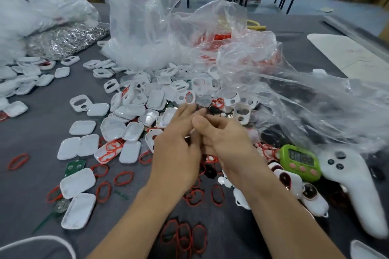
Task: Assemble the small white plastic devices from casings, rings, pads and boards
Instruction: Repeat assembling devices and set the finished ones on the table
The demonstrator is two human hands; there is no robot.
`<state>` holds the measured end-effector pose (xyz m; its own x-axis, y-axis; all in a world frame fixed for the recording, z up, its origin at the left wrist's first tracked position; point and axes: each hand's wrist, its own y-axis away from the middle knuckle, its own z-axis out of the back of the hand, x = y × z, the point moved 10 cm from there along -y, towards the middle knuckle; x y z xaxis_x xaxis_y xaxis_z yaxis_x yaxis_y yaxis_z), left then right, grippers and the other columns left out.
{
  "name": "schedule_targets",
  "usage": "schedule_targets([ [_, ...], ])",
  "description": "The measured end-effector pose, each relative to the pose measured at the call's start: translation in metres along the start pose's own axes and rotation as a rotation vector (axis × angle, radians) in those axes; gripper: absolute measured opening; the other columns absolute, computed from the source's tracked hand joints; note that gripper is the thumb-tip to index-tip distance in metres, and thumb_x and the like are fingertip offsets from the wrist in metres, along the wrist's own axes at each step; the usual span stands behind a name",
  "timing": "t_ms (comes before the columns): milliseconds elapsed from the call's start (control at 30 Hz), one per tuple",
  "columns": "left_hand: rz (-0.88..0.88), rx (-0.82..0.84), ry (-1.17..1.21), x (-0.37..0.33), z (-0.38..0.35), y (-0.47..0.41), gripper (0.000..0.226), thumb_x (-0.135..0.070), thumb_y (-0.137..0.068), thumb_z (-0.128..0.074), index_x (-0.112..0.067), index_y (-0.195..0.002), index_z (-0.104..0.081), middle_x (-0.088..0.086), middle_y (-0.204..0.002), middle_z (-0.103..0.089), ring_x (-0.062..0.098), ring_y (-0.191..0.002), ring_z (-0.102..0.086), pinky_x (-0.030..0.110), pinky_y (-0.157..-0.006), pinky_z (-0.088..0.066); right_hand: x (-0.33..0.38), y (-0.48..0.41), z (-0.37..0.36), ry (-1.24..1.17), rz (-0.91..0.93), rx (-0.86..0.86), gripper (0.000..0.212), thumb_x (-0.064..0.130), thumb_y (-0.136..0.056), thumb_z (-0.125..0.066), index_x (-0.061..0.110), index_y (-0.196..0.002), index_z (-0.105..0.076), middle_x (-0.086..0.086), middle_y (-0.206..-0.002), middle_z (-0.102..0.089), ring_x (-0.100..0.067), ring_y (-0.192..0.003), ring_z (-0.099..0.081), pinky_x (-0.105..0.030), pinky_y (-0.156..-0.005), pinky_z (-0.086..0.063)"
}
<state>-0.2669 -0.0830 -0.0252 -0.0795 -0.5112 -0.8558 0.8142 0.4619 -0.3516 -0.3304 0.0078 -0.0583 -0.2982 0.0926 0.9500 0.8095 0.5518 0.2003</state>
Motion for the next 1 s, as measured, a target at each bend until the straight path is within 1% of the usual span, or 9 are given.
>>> schedule_targets([
  [100, 0.195, 0.092, 0.242, 0.016, -0.007, -0.005, 0.053, -0.022, -0.083, -0.07, -0.047, -0.129, -0.066, -0.024, -0.128, -0.069, 0.003, -0.116, -0.066, 0.026, -0.097, -0.057, 0.006, -0.003, 0.018, -0.001, 0.019, -0.108, 0.018, 0.005, -0.1, -0.062, 0.01, -0.093, -0.078, -0.013, -0.09, -0.08, -0.023, -0.08, -0.078, -0.028, -0.065, -0.061],
  [200, 0.34, 0.038, 0.355, 0.031, -0.002, -0.007, 0.047, -0.03, -0.08, -0.071, -0.037, -0.127, -0.071, -0.021, -0.106, -0.076, 0.003, -0.102, -0.071, 0.036, -0.095, -0.057, 0.012, -0.001, 0.023, 0.104, 0.015, -0.092, 0.019, 0.008, -0.099, -0.065, 0.014, -0.087, -0.08, -0.011, -0.082, -0.079, -0.021, -0.072, -0.078, -0.024, -0.061, -0.059],
  [300, 0.423, 0.004, 0.36, 0.04, 0.0, -0.006, 0.02, -0.025, -0.087, -0.067, -0.032, -0.1, -0.081, -0.002, -0.083, -0.077, 0.016, -0.081, -0.072, 0.052, -0.083, -0.062, 0.029, 0.005, 0.025, 0.589, 0.145, -0.131, 0.017, 0.023, -0.088, -0.075, 0.025, -0.071, -0.079, 0.002, -0.064, -0.074, -0.007, -0.055, -0.069, -0.016, -0.052, -0.05],
  [367, 0.482, -0.1, 0.482, 0.049, 0.009, -0.006, 0.023, -0.01, -0.096, -0.063, -0.022, -0.086, -0.08, 0.007, -0.081, -0.078, 0.022, -0.075, -0.076, 0.045, -0.065, -0.064, 0.047, 0.011, 0.022, 0.942, 0.242, -0.148, 0.013, 0.032, -0.076, -0.079, 0.028, -0.064, -0.075, 0.01, -0.055, -0.068, 0.0, -0.049, -0.06, -0.011, -0.048, -0.042],
  [467, 0.564, -0.263, 0.602, 0.063, 0.028, -0.006, 0.019, -0.004, -0.097, -0.059, -0.011, -0.086, -0.072, 0.009, -0.078, -0.076, 0.021, -0.055, -0.072, 0.025, -0.044, -0.052, 0.032, 0.02, 0.01, 1.201, 0.044, 0.102, 0.017, 0.033, -0.066, -0.089, 0.025, -0.064, -0.074, 0.011, -0.055, -0.068, 0.0, -0.048, -0.06, -0.012, -0.048, -0.041],
  [700, 0.606, -0.2, 0.501, 0.065, 0.023, -0.001, 0.009, -0.005, -0.094, -0.063, -0.007, -0.087, -0.069, 0.011, -0.075, -0.073, 0.013, -0.035, -0.051, 0.018, -0.034, -0.034, 0.021, 0.023, -0.001, 1.609, 0.018, 0.014, 0.019, 0.024, -0.072, -0.083, 0.024, -0.087, -0.073, 0.005, -0.083, -0.073, -0.019, -0.086, -0.07, -0.036, -0.086, -0.055],
  [833, 0.592, -0.121, 0.543, 0.06, 0.02, 0.0, 0.009, -0.004, -0.096, -0.062, 0.0, -0.092, -0.069, 0.01, -0.069, -0.072, 0.013, -0.038, -0.052, 0.019, -0.036, -0.036, 0.027, 0.017, 0.008, 1.305, 0.075, 0.003, 0.013, 0.019, -0.079, -0.08, 0.031, -0.076, -0.075, 0.014, -0.074, -0.072, -0.002, -0.074, -0.068, -0.023, -0.074, -0.055],
  [933, 0.593, -0.077, 0.541, 0.056, 0.016, 0.004, 0.009, -0.005, -0.098, -0.061, -0.003, -0.094, -0.069, 0.012, -0.07, -0.072, 0.018, -0.047, -0.064, 0.021, -0.04, -0.046, 0.037, 0.01, 0.023, 0.618, 0.097, -0.051, 0.021, 0.002, -0.082, -0.077, 0.023, -0.083, -0.079, 0.011, -0.07, -0.073, 0.001, -0.06, -0.063, -0.014, -0.059, -0.047],
  [1000, 0.618, -0.054, 0.553, 0.056, 0.012, 0.006, 0.01, -0.006, -0.099, -0.06, -0.006, -0.097, -0.069, 0.009, -0.073, -0.075, 0.019, -0.056, -0.071, 0.022, -0.045, -0.052, 0.023, 0.008, 0.022, 0.129, -0.027, 0.027, 0.02, -0.002, -0.079, -0.079, 0.012, -0.093, -0.078, -0.002, -0.087, -0.075, -0.006, -0.069, -0.066, -0.017, -0.06, -0.051],
])
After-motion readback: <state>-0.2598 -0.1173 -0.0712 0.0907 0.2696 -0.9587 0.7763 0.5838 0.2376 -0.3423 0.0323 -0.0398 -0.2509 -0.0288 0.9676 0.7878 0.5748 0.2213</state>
